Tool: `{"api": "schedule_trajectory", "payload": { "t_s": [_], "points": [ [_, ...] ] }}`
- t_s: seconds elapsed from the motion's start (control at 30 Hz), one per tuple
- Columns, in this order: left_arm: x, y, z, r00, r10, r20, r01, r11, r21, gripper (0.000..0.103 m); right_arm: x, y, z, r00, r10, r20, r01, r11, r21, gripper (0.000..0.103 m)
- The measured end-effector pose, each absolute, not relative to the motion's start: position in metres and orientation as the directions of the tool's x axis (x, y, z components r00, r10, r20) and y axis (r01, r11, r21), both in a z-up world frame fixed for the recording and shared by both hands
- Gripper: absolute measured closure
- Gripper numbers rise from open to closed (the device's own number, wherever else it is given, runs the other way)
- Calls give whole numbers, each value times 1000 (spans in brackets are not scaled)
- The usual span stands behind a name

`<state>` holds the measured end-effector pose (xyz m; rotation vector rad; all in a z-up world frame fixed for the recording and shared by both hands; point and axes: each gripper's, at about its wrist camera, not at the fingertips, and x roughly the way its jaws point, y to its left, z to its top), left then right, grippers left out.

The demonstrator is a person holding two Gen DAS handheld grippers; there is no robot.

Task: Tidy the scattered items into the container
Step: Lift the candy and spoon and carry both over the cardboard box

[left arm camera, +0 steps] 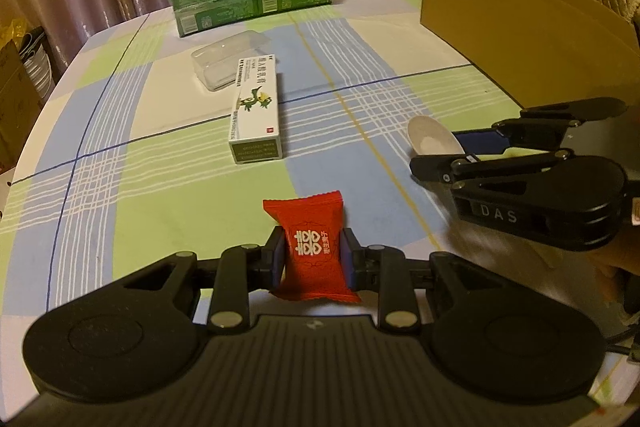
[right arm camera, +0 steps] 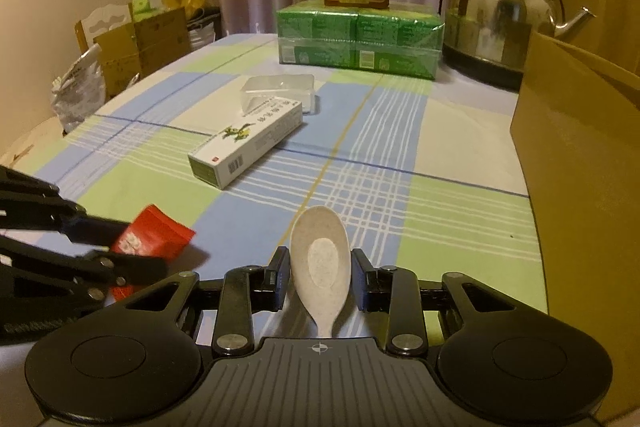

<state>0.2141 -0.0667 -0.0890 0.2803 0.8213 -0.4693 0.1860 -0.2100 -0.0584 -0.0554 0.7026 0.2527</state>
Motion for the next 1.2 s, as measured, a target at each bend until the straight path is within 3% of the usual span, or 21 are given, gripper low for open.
{"api": "schedule_trajectory", "payload": {
  "t_s": [1.2],
  "points": [
    [143,-65,-22,643,-305,-702,489,869,71,80,107,-221,24,808,190,-558,-180,981,73,74]
  ]
}}
